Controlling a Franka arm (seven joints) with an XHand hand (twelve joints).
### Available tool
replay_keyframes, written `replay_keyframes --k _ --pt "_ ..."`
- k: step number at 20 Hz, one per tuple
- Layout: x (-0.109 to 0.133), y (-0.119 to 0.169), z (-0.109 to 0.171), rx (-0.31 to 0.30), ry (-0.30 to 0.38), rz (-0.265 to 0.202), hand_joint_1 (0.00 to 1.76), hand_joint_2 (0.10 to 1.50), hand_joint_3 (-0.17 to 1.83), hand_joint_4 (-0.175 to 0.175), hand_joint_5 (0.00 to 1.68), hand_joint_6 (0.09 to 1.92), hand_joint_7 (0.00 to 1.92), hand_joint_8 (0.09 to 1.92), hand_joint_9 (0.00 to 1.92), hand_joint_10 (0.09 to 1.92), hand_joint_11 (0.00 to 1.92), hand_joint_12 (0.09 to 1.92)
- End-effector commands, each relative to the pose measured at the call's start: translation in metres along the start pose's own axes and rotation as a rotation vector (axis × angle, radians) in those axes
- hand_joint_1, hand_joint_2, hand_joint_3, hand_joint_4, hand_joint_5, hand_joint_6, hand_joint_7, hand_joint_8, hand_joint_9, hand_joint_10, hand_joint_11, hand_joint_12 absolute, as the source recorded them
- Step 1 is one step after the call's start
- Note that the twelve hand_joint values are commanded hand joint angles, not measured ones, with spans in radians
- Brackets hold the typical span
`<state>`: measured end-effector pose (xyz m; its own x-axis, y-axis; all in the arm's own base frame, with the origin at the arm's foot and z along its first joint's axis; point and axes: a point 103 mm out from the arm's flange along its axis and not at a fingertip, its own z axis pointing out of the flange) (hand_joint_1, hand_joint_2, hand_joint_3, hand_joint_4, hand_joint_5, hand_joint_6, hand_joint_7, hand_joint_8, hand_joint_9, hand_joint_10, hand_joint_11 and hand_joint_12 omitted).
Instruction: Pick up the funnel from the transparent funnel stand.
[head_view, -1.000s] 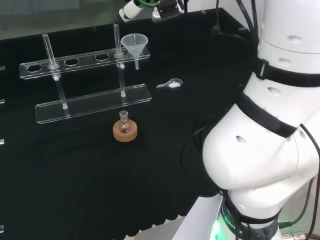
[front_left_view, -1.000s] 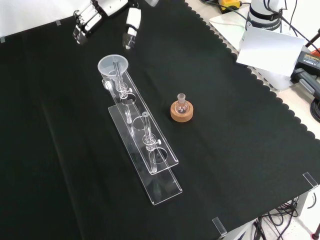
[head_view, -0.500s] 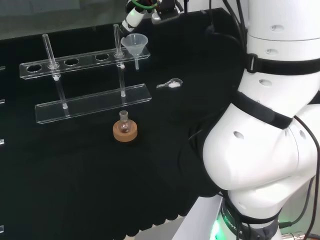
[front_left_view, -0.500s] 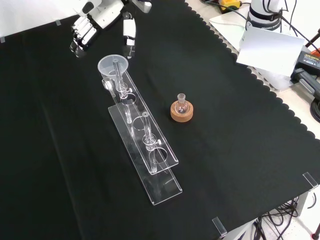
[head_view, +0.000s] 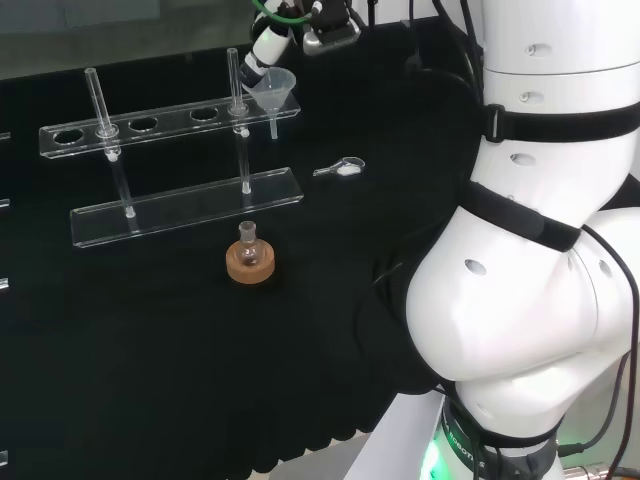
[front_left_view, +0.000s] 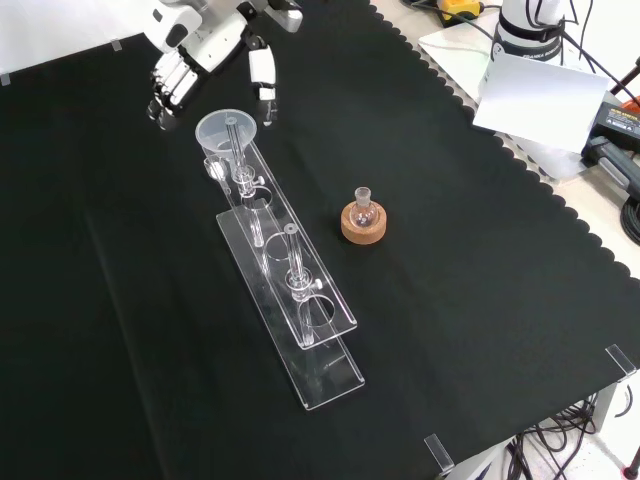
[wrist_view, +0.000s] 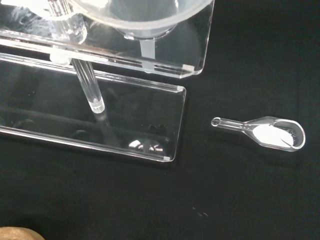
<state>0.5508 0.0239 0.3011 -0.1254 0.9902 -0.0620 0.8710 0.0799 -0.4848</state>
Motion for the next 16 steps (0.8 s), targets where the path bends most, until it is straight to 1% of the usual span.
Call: replay_keyframes --k 1,9,16 --pt "0.002 0.004 0.006 -0.003 -0.021 0.008 0.51 0.74 0.18 0.001 0.02 0.09 0.00 0.09 0.00 0.80 0.07 1.57" --pt "0.002 0.014 0.015 0.027 -0.037 0.007 0.60 0.74 0.17 -0.004 0.04 0.09 0.01 0.09 0.01 0.82 0.07 1.57" --pt "0.002 0.020 0.022 0.049 -0.032 0.005 0.61 0.74 0.17 -0.007 0.06 0.09 0.03 0.09 0.03 0.83 0.08 1.57"
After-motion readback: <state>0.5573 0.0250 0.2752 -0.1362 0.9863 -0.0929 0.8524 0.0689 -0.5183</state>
